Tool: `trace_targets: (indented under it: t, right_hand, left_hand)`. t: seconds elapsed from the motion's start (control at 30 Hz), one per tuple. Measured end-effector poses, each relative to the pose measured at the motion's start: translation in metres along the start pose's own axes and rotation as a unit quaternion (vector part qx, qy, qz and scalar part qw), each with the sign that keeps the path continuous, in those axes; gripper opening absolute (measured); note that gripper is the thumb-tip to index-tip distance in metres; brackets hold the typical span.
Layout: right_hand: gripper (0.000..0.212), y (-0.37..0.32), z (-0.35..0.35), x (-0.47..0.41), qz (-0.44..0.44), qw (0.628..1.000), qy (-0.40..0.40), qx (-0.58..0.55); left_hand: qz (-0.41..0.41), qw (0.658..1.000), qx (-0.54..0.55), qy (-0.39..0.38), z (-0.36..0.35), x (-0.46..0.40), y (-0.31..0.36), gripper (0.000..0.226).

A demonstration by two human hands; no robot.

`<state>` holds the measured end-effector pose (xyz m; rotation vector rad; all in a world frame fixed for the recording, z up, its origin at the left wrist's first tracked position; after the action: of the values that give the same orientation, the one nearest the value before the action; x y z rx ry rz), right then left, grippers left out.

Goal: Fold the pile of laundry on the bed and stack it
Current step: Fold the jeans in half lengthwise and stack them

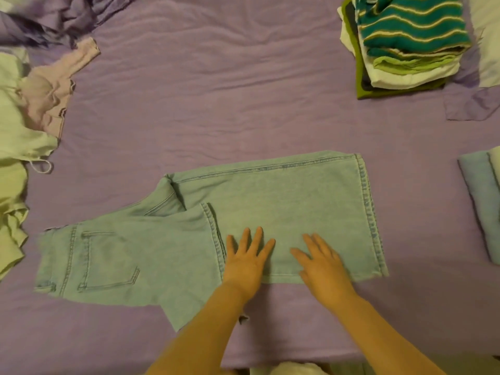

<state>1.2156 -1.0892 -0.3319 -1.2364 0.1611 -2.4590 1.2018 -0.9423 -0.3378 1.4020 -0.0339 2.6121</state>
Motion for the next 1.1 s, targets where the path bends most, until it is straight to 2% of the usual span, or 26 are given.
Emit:
trace_targets:
  t: [0.07,0.13,0.23,0.3,0.4,0.47,0.57,0.67,0.73,0.8,0.83,0.9,1.0,1.1]
  right_hand:
    - [0.055,-0.044,-0.005,-0.009,0.082,0.996,-0.032,0.009]
    - [0.052,-0.073,-0.007,-0.019,0.100,0.994,-0.038,0.015]
    - [0.044,-0.102,-0.005,-0.032,0.089,0.996,-0.029,-0.006]
    - [0.043,-0.125,-0.004,-0.037,0.086,0.996,-0.024,-0.026]
    - [0.050,-0.152,-0.005,-0.036,0.044,0.996,0.004,-0.072]
    - [0.057,-0.161,-0.011,-0.032,0.005,0.996,0.014,-0.092]
    - [0.065,-0.166,-0.020,-0.028,-0.028,0.989,0.009,-0.143]
    - [0.070,-0.160,-0.023,-0.024,-0.058,0.964,0.009,-0.259]
    - [0.066,-0.155,-0.023,-0.019,-0.068,0.941,0.020,-0.331]
    - [0.056,-0.147,-0.018,-0.011,-0.074,0.922,0.053,-0.377]
    - [0.049,-0.139,-0.012,-0.005,-0.078,0.914,0.080,-0.391]
    - [0.036,-0.116,0.005,0.008,-0.091,0.902,0.144,-0.397]
    - [0.028,-0.064,0.030,0.026,-0.117,0.875,0.226,-0.411]
    - [0.029,-0.002,0.041,0.039,-0.146,0.864,0.247,-0.415]
  left_hand:
    - [-0.002,0.999,-0.039,0.007,0.001,0.003,-0.019,0.069]
    - [0.000,0.998,-0.063,0.007,0.000,0.008,-0.039,0.066]
    - [-0.001,0.998,-0.050,0.035,0.005,0.022,-0.072,0.058]
    - [-0.006,0.995,-0.024,0.093,0.015,0.033,-0.094,0.052]
    - [0.037,0.988,-0.003,0.151,0.035,0.037,-0.137,0.064]
    - [0.072,0.986,-0.003,0.150,0.049,0.029,-0.163,0.068]
    - [0.044,0.992,-0.035,0.114,0.063,0.013,-0.170,0.070]
    - [0.016,0.992,-0.045,0.121,0.072,0.010,-0.161,0.065]
    - [0.011,0.992,0.004,0.129,0.083,0.011,-0.159,0.040]
    - [-0.019,0.983,0.118,0.140,0.099,0.013,-0.157,0.018]
    - [-0.040,0.973,0.171,0.148,0.111,0.015,-0.153,0.015]
    - [-0.077,0.960,0.211,0.166,0.140,0.015,-0.137,0.021]
    - [-0.126,0.955,0.193,0.186,0.184,0.008,-0.089,0.021]
    - [-0.168,0.949,0.192,0.187,0.218,-0.012,-0.028,0.017]
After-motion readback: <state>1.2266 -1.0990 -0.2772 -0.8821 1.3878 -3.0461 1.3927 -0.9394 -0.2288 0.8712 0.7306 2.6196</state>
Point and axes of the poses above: each hand's wrist, its own x-axis away from the middle knuckle, its own z-axis out of the back of the hand, y = z × x, the point moved 8 cm from there along -x, towards the middle knuckle, and after that the axes turned 13 degrees about -y, right-handed, at the moved point
